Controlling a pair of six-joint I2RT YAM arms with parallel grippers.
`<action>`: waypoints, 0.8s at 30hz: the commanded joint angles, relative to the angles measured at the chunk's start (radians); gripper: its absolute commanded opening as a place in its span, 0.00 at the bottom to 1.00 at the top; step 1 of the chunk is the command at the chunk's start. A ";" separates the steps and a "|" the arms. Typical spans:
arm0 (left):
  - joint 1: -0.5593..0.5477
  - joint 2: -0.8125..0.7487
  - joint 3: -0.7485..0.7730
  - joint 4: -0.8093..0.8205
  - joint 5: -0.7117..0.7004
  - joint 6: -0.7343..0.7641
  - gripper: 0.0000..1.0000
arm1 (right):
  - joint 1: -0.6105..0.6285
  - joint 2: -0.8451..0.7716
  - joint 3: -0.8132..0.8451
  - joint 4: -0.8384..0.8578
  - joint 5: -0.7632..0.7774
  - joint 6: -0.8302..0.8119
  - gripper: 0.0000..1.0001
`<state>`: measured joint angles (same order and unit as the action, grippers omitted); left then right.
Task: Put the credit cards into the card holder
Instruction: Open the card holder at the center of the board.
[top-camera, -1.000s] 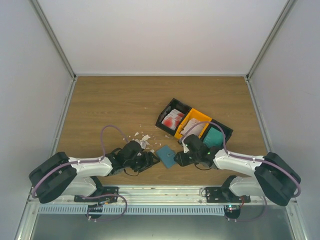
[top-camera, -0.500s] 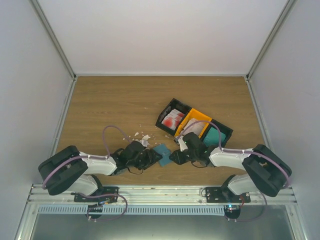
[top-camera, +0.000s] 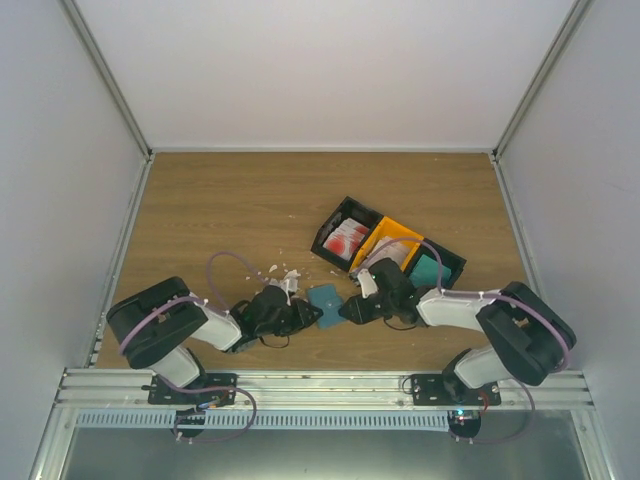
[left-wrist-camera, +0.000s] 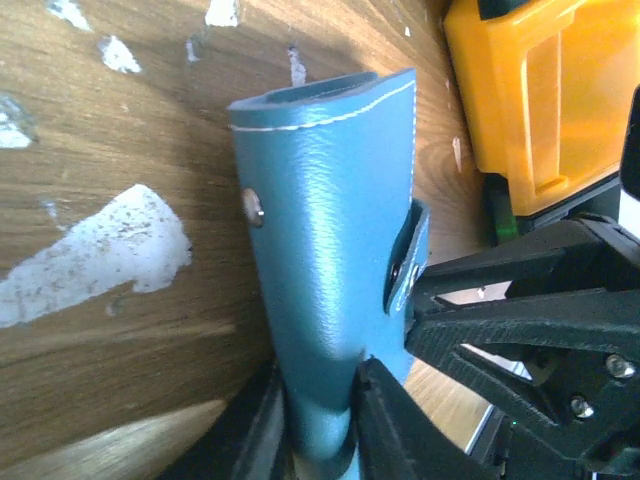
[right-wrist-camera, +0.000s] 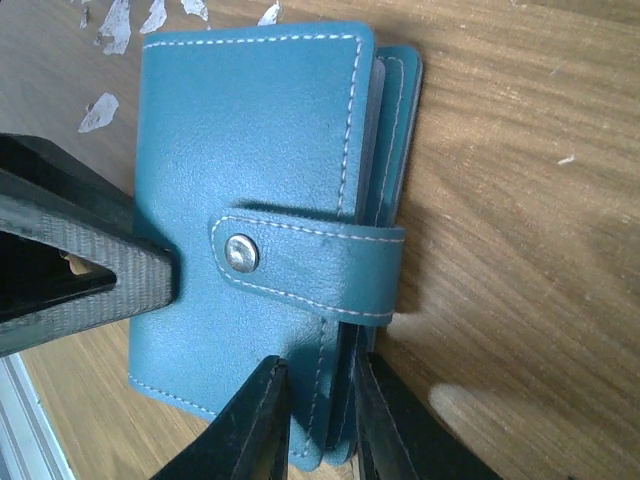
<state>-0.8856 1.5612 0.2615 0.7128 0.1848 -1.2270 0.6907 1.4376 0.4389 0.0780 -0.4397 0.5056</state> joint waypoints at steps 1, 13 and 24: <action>-0.006 0.055 -0.037 0.038 -0.004 0.054 0.16 | -0.001 0.064 0.009 -0.084 0.032 -0.025 0.21; -0.001 -0.126 0.001 -0.161 -0.003 0.177 0.00 | 0.090 -0.027 0.191 -0.311 0.326 0.054 0.58; 0.005 -0.370 0.041 -0.425 -0.048 0.237 0.00 | 0.217 -0.017 0.364 -0.378 0.418 0.142 0.70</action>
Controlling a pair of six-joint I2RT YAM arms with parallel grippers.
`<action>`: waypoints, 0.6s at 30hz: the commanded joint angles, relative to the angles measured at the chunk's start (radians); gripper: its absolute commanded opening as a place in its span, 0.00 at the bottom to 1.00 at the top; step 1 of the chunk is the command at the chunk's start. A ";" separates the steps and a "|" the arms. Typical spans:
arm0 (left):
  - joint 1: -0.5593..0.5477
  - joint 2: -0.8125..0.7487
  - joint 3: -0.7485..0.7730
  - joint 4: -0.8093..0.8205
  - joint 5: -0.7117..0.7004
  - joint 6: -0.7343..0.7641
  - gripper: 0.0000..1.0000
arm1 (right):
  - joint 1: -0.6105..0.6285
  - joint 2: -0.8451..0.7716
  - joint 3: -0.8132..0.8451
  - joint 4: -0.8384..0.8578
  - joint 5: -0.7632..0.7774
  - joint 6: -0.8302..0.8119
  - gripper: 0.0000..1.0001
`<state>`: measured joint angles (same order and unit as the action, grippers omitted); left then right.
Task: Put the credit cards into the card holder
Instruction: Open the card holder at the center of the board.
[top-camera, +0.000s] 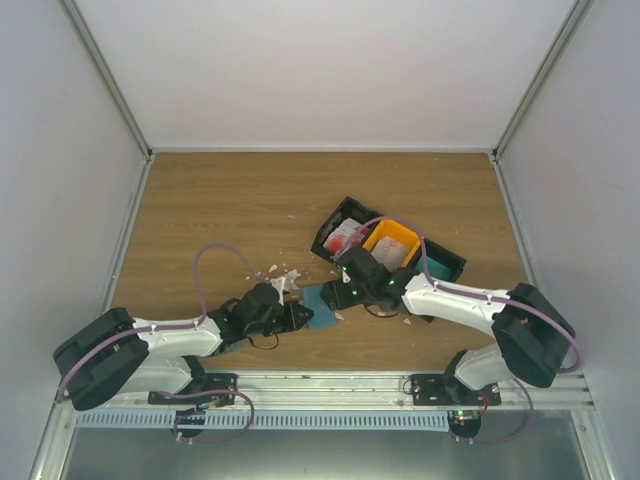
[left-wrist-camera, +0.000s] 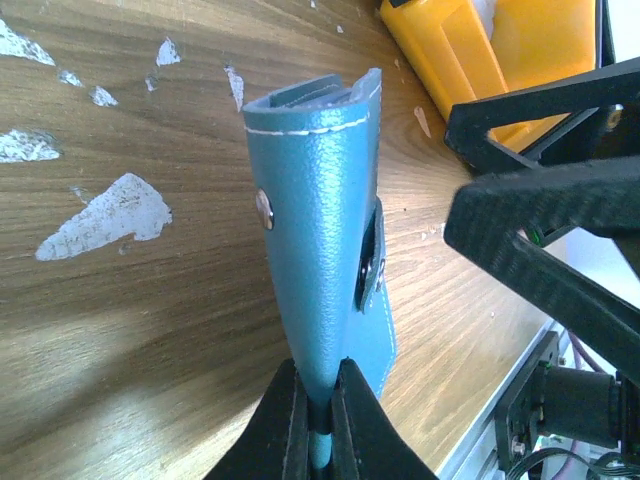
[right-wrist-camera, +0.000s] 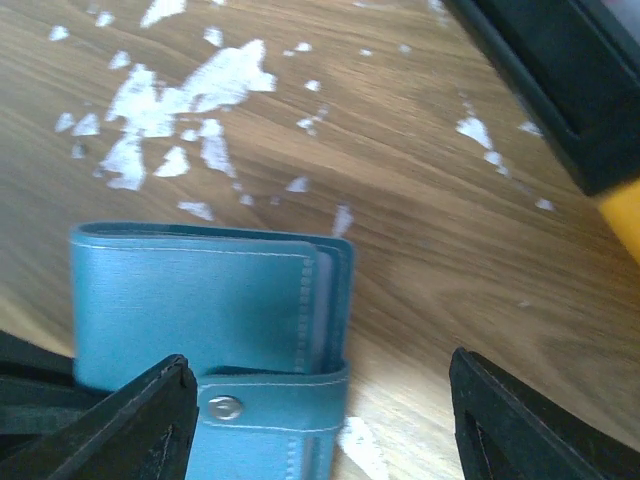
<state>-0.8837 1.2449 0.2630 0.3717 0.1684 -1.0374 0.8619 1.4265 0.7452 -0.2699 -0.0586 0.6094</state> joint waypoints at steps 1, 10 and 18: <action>0.003 -0.066 0.043 -0.092 -0.030 0.052 0.00 | 0.055 -0.006 0.066 -0.025 0.029 0.042 0.71; 0.008 -0.124 0.089 -0.141 -0.027 0.063 0.00 | 0.090 0.053 0.126 -0.076 0.091 0.059 0.72; 0.009 -0.153 0.095 -0.139 -0.050 0.072 0.00 | 0.091 0.120 0.127 -0.083 0.142 0.073 0.67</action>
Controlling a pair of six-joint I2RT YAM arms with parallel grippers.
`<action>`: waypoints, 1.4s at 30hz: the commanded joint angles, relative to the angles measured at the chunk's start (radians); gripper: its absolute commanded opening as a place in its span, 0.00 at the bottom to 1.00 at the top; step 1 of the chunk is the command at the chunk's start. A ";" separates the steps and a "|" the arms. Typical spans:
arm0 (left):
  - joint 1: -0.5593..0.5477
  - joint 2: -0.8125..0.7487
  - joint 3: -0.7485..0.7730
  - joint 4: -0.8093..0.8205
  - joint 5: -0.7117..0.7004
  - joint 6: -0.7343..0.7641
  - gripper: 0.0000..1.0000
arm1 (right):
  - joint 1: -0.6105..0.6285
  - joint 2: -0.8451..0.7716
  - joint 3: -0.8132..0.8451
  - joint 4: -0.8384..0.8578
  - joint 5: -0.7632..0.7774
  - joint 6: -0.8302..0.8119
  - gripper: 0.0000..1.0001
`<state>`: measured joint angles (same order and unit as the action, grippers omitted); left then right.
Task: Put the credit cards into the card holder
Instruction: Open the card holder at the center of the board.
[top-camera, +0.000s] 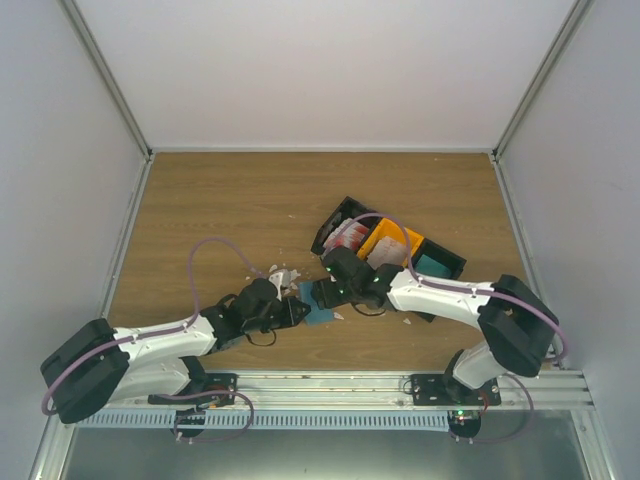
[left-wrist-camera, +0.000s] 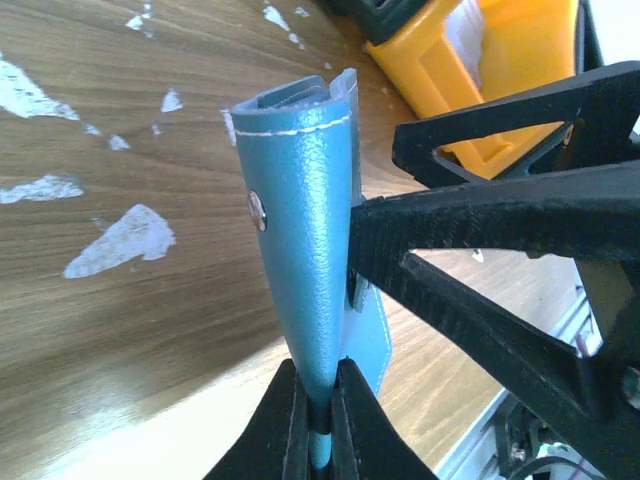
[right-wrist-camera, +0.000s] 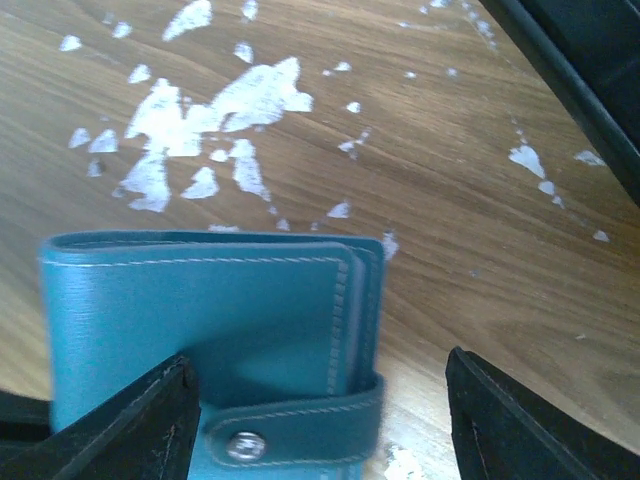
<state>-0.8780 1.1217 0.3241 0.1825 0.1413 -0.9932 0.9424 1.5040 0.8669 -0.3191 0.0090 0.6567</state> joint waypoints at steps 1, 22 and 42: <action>0.004 -0.034 0.030 0.053 -0.024 0.030 0.00 | 0.010 0.051 0.004 -0.042 0.087 0.030 0.65; 0.014 -0.037 0.062 0.013 -0.024 0.068 0.00 | 0.010 -0.106 0.006 0.015 -0.005 0.014 0.61; 0.014 -0.053 0.076 0.006 -0.039 0.089 0.00 | 0.010 -0.031 -0.036 -0.239 0.216 0.122 0.30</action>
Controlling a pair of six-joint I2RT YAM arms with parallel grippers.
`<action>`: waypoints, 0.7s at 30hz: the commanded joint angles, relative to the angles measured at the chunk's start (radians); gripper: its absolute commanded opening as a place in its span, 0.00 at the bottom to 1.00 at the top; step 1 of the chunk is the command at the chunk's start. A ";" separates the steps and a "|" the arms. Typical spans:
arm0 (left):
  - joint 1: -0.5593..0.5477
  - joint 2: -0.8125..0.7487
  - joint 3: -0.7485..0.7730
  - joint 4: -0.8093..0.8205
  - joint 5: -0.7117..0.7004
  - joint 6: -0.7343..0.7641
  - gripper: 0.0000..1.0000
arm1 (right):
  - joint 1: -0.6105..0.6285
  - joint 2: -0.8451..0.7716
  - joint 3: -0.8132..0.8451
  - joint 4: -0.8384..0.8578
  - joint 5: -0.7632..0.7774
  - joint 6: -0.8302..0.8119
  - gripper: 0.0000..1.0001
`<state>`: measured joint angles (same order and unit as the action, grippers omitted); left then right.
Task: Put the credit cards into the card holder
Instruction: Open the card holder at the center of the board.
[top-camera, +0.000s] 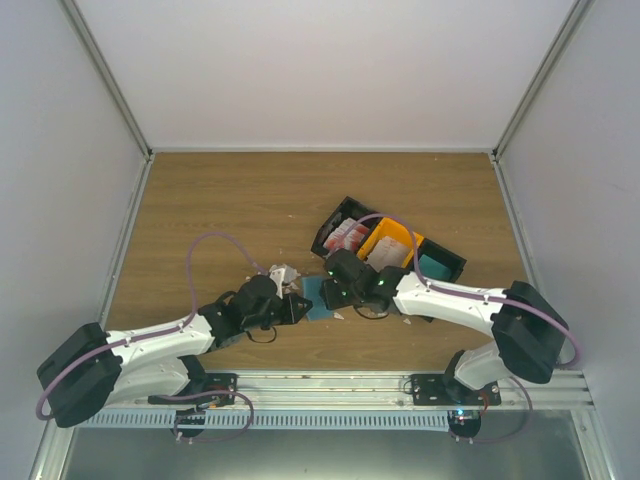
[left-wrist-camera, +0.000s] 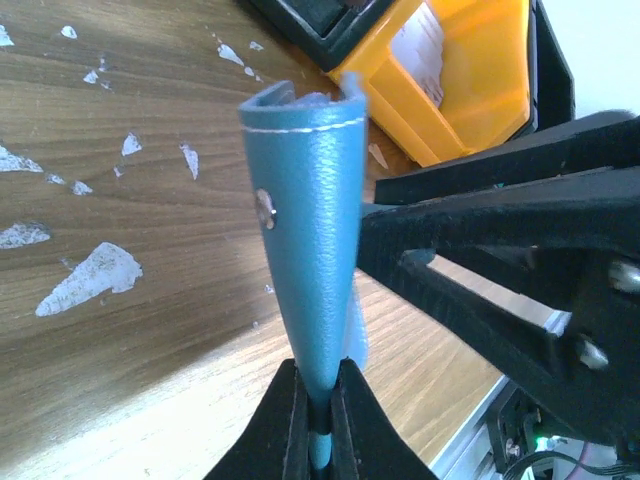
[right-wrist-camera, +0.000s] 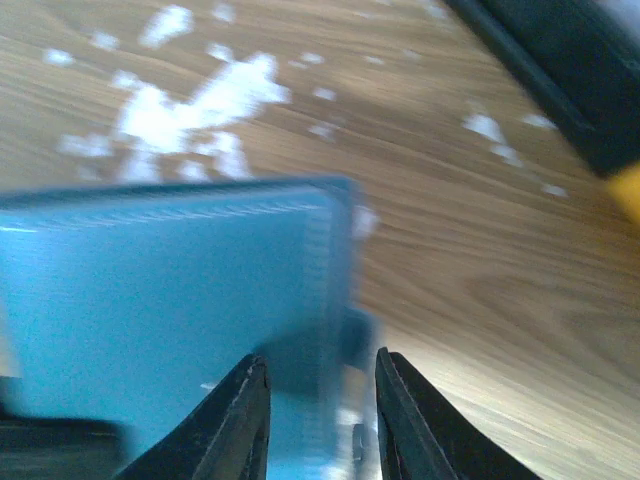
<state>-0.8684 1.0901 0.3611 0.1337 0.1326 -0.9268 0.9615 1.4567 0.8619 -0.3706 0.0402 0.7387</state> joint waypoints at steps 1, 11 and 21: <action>0.005 -0.022 0.039 0.048 -0.033 0.024 0.00 | -0.008 0.013 -0.029 -0.196 0.196 0.047 0.30; 0.008 -0.021 0.035 0.031 -0.031 0.025 0.00 | -0.009 -0.117 -0.081 -0.024 0.081 -0.004 0.47; 0.008 -0.022 0.031 0.034 -0.006 0.027 0.00 | -0.009 -0.084 -0.173 0.141 0.044 0.067 0.25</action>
<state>-0.8677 1.0870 0.3729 0.1295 0.1253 -0.9230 0.9527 1.3476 0.7341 -0.3214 0.0872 0.7612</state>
